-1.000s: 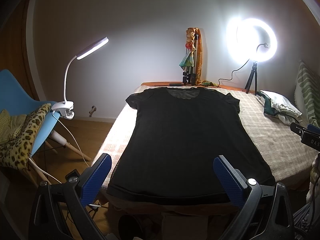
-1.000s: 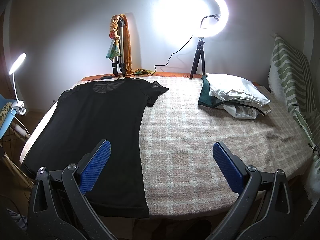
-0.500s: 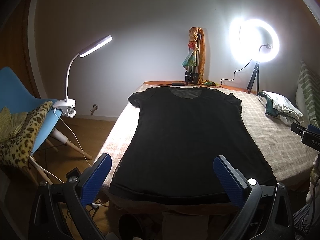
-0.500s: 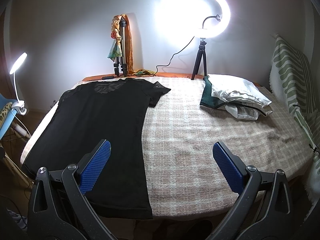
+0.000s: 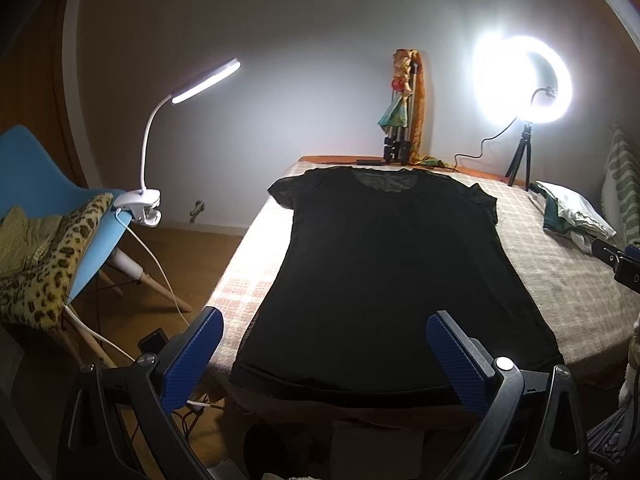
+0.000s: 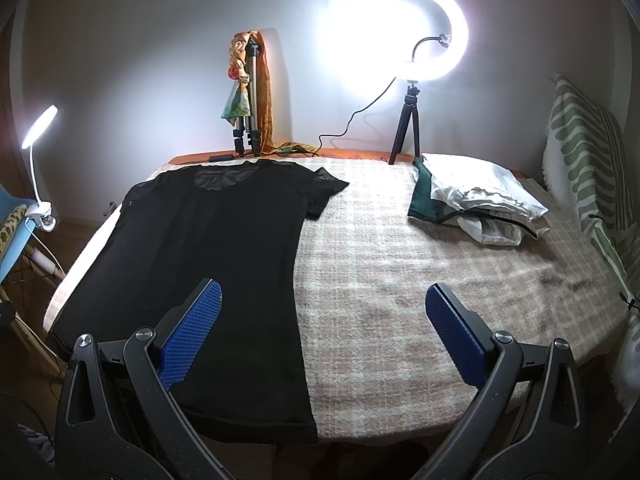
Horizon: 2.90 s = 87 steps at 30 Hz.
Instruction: Fold small clothes
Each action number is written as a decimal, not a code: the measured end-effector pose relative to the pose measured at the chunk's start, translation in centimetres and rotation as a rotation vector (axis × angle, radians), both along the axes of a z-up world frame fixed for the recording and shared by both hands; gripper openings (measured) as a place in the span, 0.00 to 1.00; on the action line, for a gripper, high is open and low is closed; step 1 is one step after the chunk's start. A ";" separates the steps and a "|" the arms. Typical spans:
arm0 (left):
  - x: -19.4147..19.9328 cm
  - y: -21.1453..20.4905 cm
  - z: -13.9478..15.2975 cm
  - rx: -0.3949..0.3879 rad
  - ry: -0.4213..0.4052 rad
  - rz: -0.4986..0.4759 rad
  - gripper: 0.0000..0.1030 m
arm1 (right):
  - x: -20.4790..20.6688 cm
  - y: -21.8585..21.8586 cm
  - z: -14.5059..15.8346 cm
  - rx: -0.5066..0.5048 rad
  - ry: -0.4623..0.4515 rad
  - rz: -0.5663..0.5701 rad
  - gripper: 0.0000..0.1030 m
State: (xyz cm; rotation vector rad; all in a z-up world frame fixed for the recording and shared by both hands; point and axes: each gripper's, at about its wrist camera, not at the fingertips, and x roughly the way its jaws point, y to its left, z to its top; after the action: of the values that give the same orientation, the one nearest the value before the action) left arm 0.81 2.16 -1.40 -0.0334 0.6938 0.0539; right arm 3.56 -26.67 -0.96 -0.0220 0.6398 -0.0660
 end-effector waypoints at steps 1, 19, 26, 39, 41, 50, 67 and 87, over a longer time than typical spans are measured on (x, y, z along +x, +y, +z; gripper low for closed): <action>0.1 0.2 0.0 -0.003 0.003 0.007 0.99 | 0.4 0.4 0.1 -0.001 0.001 0.009 1.00; 3.6 4.4 3.7 0.011 0.029 0.103 0.93 | 5.3 4.4 2.9 0.063 0.005 0.167 1.00; 3.4 6.8 5.7 -0.036 0.019 0.104 0.91 | 7.1 5.7 5.8 0.071 -0.045 0.275 1.00; 3.3 10.8 -1.4 -0.238 0.113 0.070 0.64 | 16.6 10.2 5.8 0.206 0.102 0.434 1.00; 3.5 11.3 -3.1 -0.260 0.135 0.060 0.58 | 18.6 11.5 5.0 0.210 0.126 0.444 1.00; 4.6 10.4 -9.6 -0.262 0.204 -0.002 0.45 | 27.7 20.0 0.2 0.196 0.248 0.556 0.99; 5.6 11.0 -13.7 -0.264 0.187 -0.106 0.44 | 36.7 35.4 -10.3 0.164 0.458 0.666 0.90; 6.3 12.1 -14.0 -0.310 0.189 -0.156 0.00 | 41.7 40.5 -15.5 -0.035 0.520 0.609 0.73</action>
State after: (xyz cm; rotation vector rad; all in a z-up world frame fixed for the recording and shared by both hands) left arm 7.08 14.26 -15.36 -0.2737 0.8870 -0.2034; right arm 45.30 13.85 -16.51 -0.2736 1.1268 0.5326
